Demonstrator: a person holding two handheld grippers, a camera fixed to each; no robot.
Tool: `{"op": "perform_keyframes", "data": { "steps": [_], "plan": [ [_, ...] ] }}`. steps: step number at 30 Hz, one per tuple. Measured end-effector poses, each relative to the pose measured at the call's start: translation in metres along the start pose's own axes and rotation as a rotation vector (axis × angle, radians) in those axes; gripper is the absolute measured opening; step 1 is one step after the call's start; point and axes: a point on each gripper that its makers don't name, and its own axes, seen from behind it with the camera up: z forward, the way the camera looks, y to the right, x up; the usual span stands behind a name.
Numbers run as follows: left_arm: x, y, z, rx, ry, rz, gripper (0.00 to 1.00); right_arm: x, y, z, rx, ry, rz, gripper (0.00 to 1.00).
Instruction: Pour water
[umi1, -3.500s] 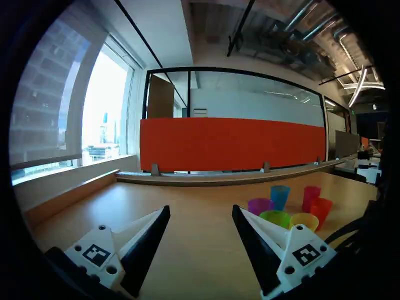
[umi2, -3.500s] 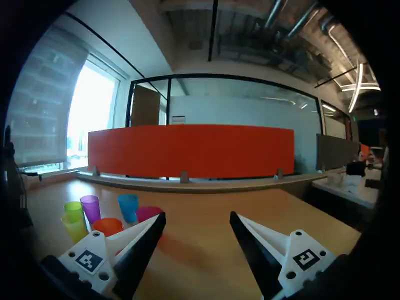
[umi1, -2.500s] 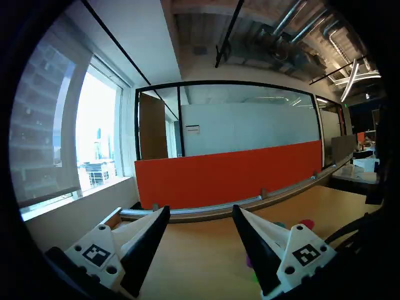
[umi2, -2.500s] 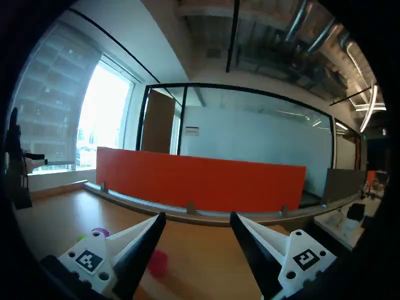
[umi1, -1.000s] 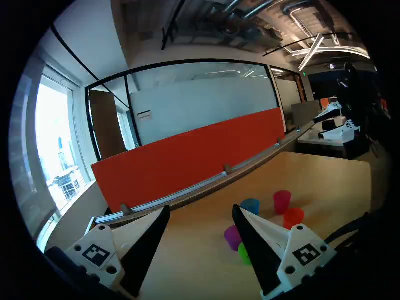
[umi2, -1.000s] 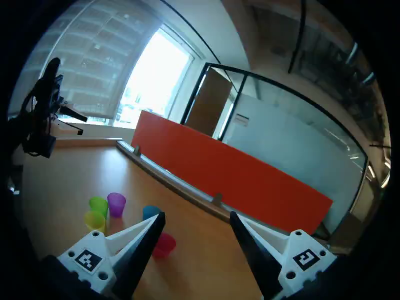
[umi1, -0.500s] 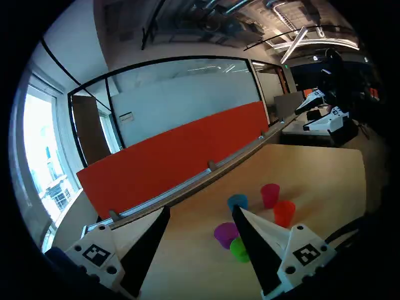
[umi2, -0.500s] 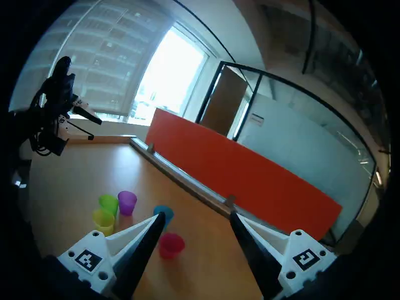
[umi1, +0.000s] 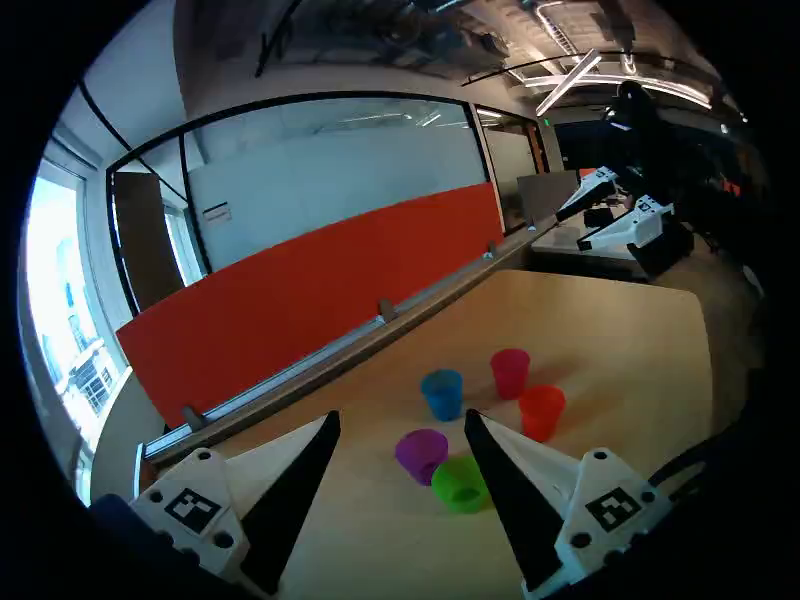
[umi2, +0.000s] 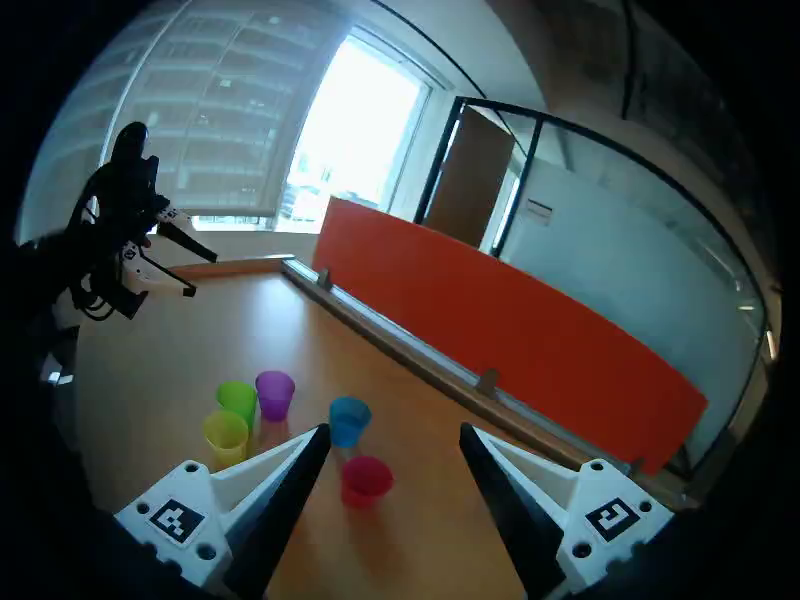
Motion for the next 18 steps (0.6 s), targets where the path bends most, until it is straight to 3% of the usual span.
{"op": "perform_keyframes", "data": {
  "steps": [18],
  "plan": [
    [-0.033, 0.016, 0.029, -0.135, -0.088, -0.024, 0.92, -0.003, -0.014, 0.033, 0.145, -0.094, 0.018, 1.0]
  ]
}}
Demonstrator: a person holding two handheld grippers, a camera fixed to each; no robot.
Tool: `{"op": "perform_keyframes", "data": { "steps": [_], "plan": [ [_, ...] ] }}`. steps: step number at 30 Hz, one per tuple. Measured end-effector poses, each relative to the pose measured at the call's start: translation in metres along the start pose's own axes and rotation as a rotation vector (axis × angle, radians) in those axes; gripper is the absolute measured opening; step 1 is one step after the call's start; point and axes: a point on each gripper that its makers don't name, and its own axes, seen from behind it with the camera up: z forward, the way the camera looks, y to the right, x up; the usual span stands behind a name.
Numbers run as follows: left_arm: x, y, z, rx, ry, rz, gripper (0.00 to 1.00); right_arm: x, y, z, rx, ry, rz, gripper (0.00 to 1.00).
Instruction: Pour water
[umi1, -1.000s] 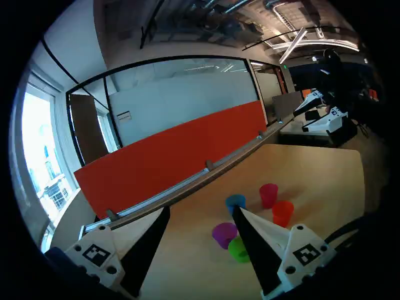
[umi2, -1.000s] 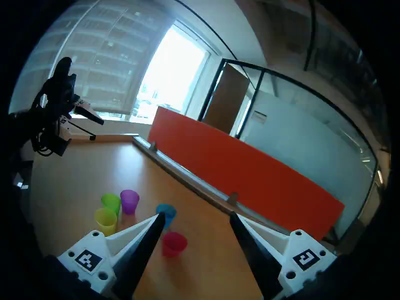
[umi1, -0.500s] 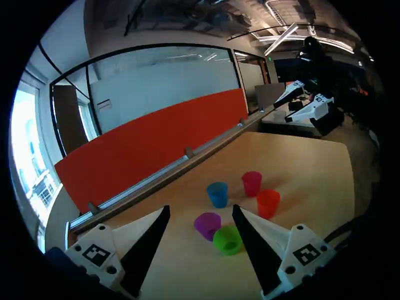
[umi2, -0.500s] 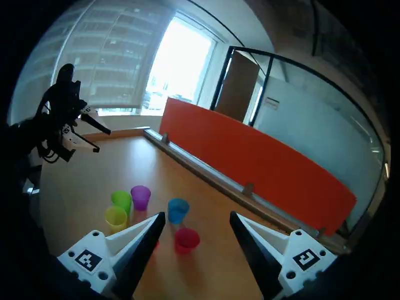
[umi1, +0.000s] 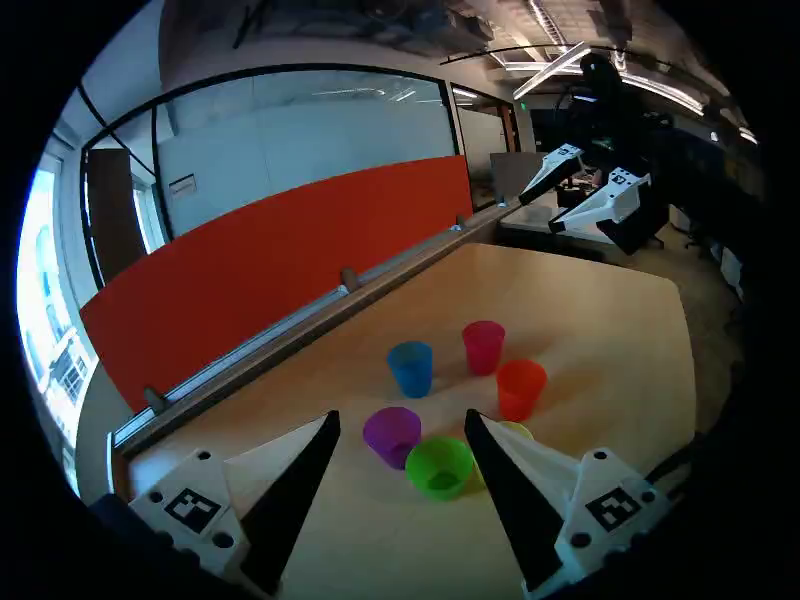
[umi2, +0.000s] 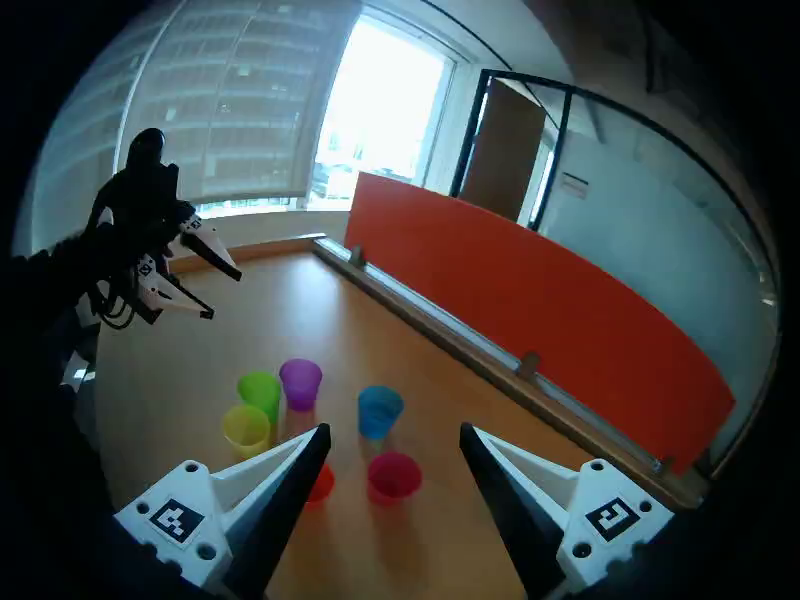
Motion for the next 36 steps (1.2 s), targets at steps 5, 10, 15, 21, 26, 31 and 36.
{"op": "perform_keyframes", "data": {
  "steps": [5, 10, 15, 21, 26, 31, 36],
  "plan": [
    [-0.007, 0.0, 0.008, -0.021, -0.014, -0.013, 0.92, -0.001, -0.001, 0.009, 0.032, -0.02, 0.024, 1.0],
    [-0.013, 0.0, 0.015, -0.042, -0.028, -0.032, 0.93, -0.002, 0.0, 0.018, 0.049, -0.036, 0.035, 1.0],
    [-0.019, 0.002, 0.02, -0.063, -0.039, -0.039, 0.92, -0.002, -0.001, 0.025, 0.064, -0.05, 0.028, 1.0],
    [-0.029, 0.007, 0.029, -0.09, -0.066, -0.026, 0.92, -0.003, 0.001, 0.033, 0.067, -0.066, 0.003, 1.0],
    [-0.04, 0.009, 0.037, -0.101, -0.09, -0.015, 0.93, -0.004, 0.004, 0.038, 0.067, -0.074, -0.008, 1.0],
    [-0.052, 0.013, 0.045, -0.118, -0.114, -0.009, 0.93, -0.006, 0.006, 0.042, 0.07, -0.085, -0.015, 1.0],
    [-0.063, 0.017, 0.052, -0.131, -0.135, 0.002, 0.92, -0.006, 0.007, 0.049, 0.074, -0.093, -0.021, 1.0]
  ]
}}
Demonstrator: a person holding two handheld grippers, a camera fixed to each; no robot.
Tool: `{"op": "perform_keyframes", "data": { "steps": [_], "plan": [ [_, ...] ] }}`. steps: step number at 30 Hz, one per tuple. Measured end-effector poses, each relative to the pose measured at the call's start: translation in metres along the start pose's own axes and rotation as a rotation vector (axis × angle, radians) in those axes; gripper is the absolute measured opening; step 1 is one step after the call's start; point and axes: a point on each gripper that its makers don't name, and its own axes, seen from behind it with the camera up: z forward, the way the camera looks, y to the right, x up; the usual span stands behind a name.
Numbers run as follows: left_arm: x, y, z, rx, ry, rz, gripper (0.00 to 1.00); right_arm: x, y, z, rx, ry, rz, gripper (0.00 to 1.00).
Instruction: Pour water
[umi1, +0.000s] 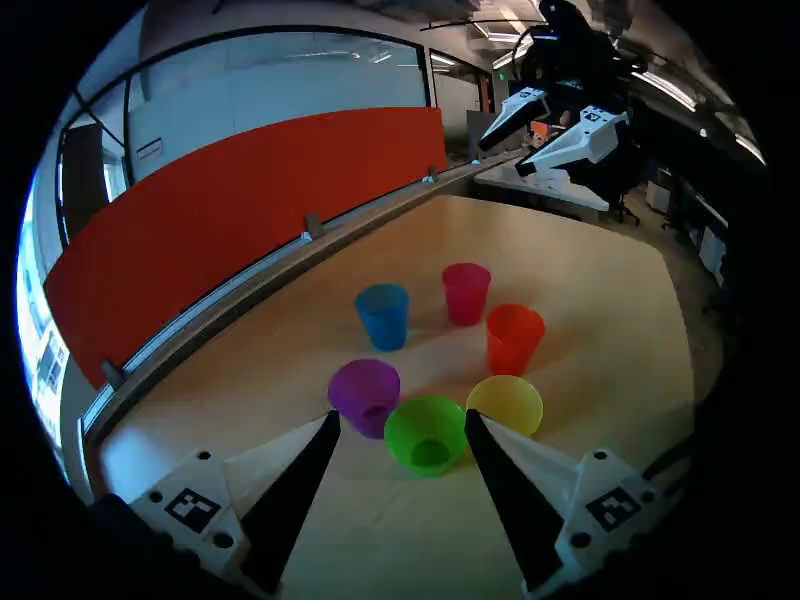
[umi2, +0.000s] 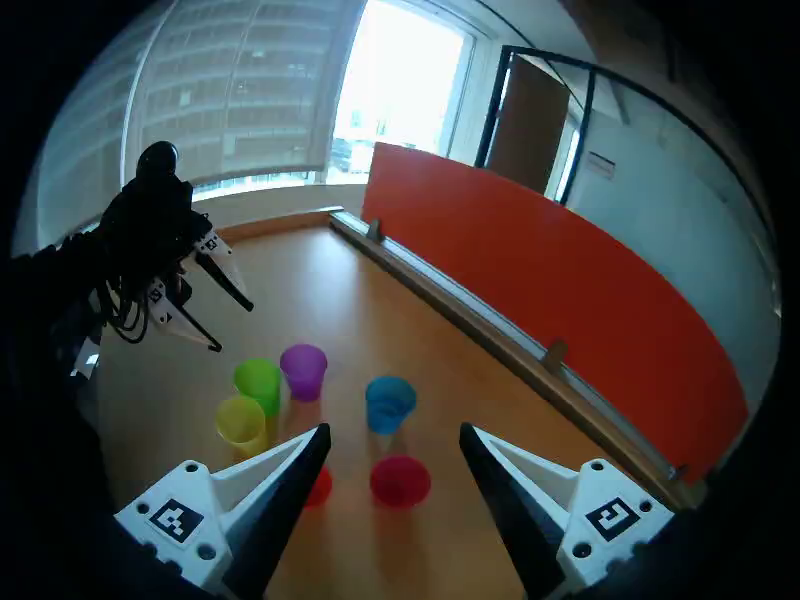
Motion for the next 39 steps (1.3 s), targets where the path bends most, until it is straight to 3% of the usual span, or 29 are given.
{"op": "perform_keyframes", "data": {
  "steps": [20, 39],
  "plan": [
    [-0.039, 0.014, 0.033, -0.075, -0.093, 0.031, 0.92, 0.002, 0.009, 0.019, 0.009, -0.011, 0.002, 1.0],
    [-0.051, 0.018, 0.053, -0.093, -0.127, 0.052, 0.92, 0.0, 0.011, 0.03, 0.015, -0.023, -0.008, 1.0]
  ]
}}
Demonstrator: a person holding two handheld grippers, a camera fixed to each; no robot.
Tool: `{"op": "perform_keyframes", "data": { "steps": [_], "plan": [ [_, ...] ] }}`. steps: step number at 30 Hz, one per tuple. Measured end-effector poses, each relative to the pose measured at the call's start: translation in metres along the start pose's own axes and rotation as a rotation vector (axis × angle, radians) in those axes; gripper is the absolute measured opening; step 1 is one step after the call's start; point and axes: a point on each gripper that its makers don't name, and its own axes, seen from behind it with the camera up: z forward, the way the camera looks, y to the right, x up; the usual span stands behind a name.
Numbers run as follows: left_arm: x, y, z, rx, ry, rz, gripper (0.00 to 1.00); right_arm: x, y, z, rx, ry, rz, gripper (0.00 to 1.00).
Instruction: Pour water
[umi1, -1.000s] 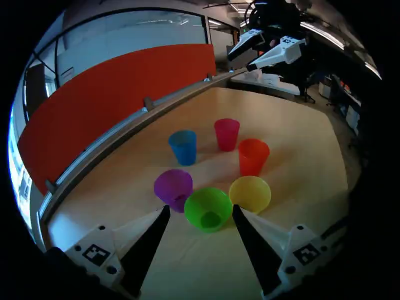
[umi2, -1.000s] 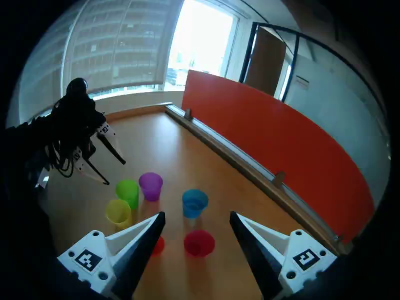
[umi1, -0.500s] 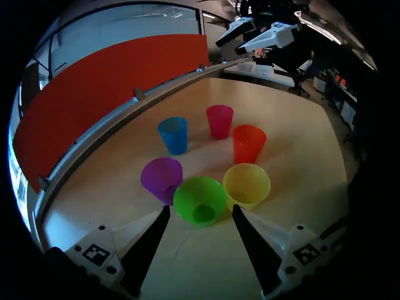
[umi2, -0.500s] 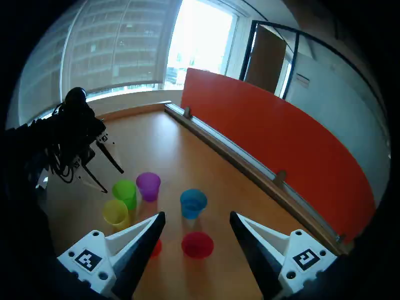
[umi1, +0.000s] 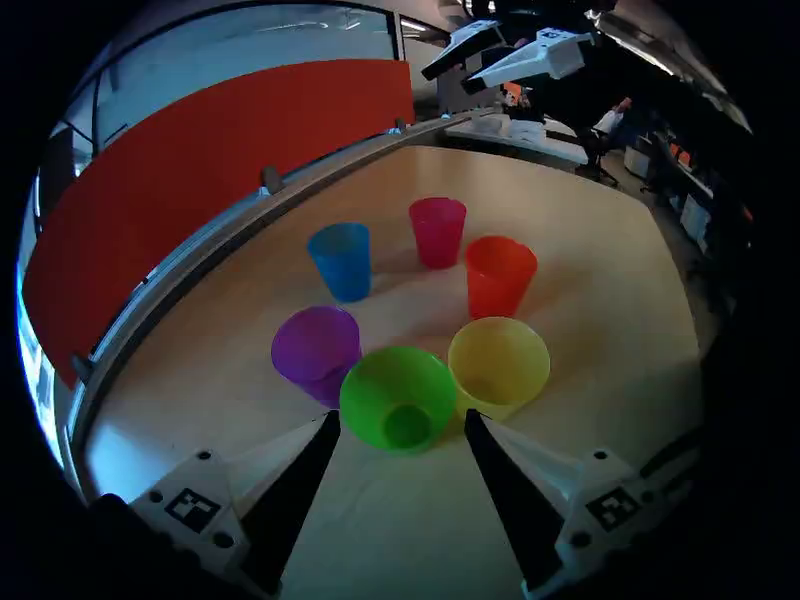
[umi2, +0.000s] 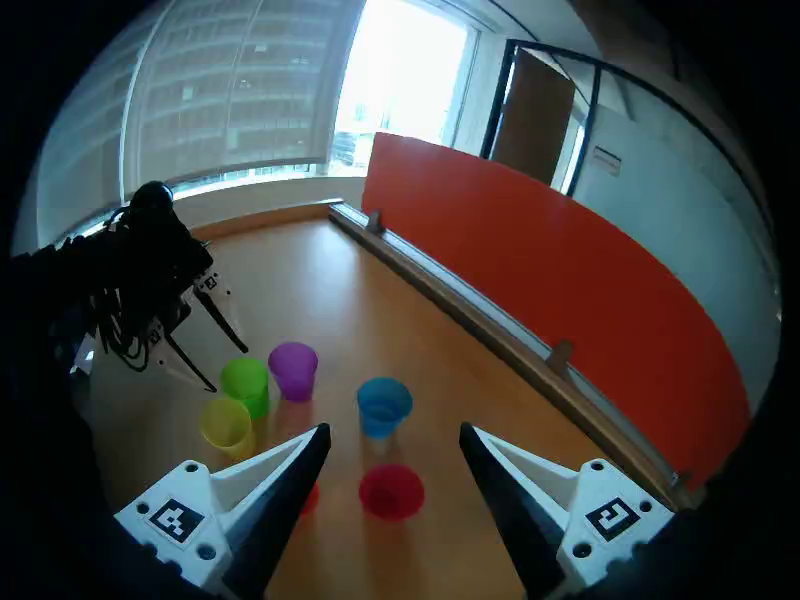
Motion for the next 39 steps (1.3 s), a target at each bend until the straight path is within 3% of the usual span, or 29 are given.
{"op": "perform_keyframes", "data": {
  "steps": [15, 39],
  "plan": [
    [-0.003, -0.003, 0.018, 0.002, -0.008, 0.014, 0.93, -0.009, 0.0, 0.011, 0.007, -0.024, -0.018, 1.0],
    [0.002, -0.009, 0.035, 0.011, 0.005, 0.019, 0.93, -0.013, 0.002, 0.017, 0.006, -0.028, -0.02, 1.0]
  ]
}}
